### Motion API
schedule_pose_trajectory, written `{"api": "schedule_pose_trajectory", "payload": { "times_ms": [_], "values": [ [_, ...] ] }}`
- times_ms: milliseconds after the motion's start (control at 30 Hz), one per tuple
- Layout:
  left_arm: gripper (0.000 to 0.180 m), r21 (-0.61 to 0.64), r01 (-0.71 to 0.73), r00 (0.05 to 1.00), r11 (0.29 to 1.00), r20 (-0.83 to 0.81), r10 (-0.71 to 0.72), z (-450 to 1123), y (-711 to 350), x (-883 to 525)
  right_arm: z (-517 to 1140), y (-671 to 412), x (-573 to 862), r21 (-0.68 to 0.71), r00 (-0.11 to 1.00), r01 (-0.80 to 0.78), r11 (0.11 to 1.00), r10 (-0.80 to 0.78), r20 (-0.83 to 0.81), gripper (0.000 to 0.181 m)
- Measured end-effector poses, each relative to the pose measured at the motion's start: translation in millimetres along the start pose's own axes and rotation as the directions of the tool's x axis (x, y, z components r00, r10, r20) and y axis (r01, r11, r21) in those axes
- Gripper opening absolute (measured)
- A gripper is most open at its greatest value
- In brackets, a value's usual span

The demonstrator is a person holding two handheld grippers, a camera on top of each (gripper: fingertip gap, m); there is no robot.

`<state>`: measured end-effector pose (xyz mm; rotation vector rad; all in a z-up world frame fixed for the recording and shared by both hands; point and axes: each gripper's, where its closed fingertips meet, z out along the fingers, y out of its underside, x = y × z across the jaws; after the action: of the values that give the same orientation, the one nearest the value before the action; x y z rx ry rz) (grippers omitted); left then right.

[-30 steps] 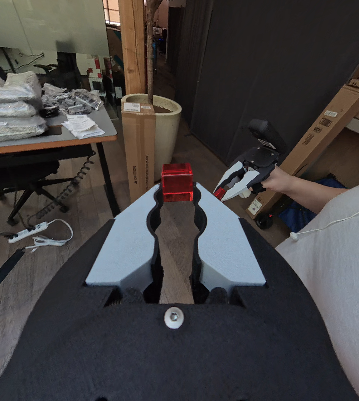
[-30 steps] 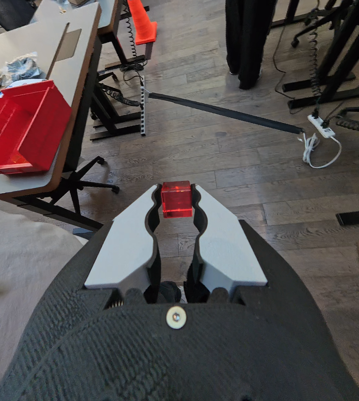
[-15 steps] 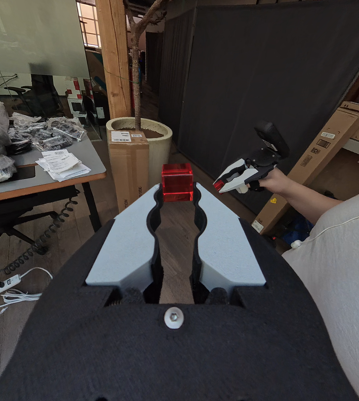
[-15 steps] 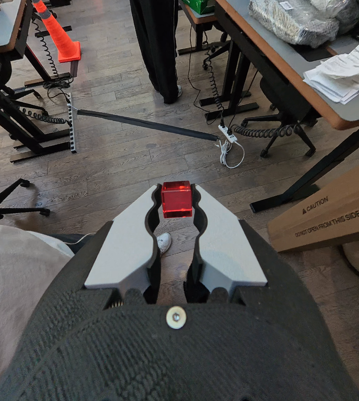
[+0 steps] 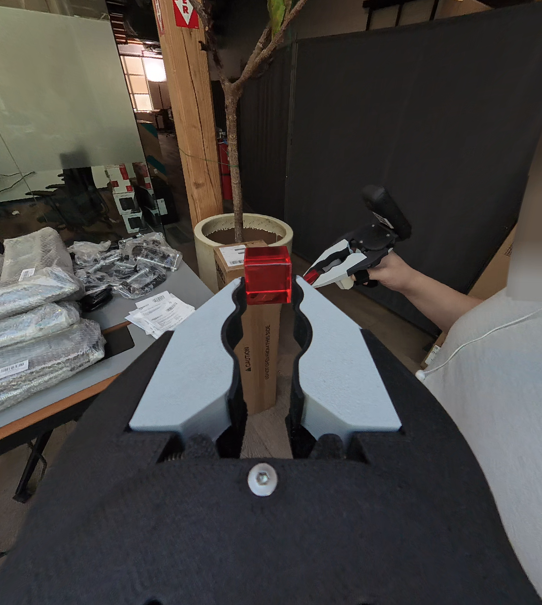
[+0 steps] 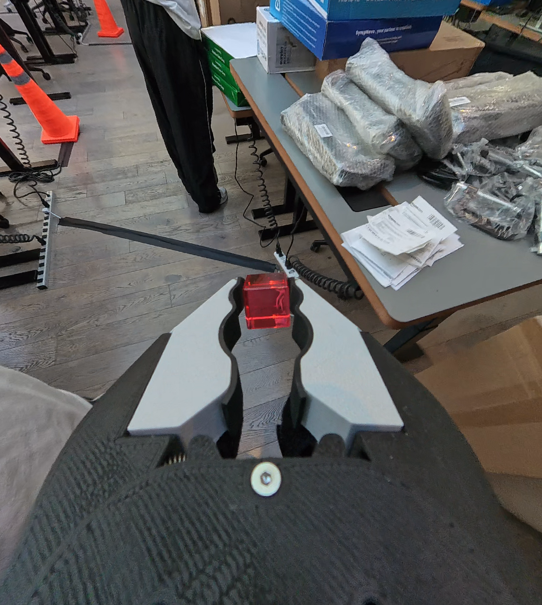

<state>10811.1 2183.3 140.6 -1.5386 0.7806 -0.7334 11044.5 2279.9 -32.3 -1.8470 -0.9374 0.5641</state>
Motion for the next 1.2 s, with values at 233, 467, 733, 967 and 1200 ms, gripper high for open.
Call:
{"api": "schedule_pose_trajectory", "payload": {
  "times_ms": [233, 467, 733, 967, 1200],
  "values": [
    [0.025, 0.048, 0.081, 0.997, 0.996, 0.011, -0.082, 61, 18, -80, 66, -19, 97, -0.039, 0.999, 0.032, 0.999, -0.031, 0.011, 0.025],
    [0.025, 0.076, 0.136, 0.987, 0.988, 0.073, -0.142, 138, 16, -150, 118, -38, 241, -0.08, 1.0, -0.009, 0.997, 0.011, 0.025, 0.025],
    [0.025, 0.115, 0.132, 0.977, 0.984, 0.154, -0.149, 220, 12, -200, 185, -32, 382, -0.214, 0.992, -0.033, 0.976, 0.057, 0.11, 0.026],
    [0.025, 0.072, 0.193, 0.949, 0.979, 0.239, -0.205, 242, 32, -235, 276, -9, 430, -0.368, 0.944, 0.206, 0.907, -0.085, 0.318, 0.026],
    [0.025, 0.03, 0.217, 0.938, 0.976, 0.272, -0.217, 261, 38, -246, 385, 26, 445, -0.419, 0.751, 0.6, 0.681, -0.301, 0.587, 0.026]
  ]
}}
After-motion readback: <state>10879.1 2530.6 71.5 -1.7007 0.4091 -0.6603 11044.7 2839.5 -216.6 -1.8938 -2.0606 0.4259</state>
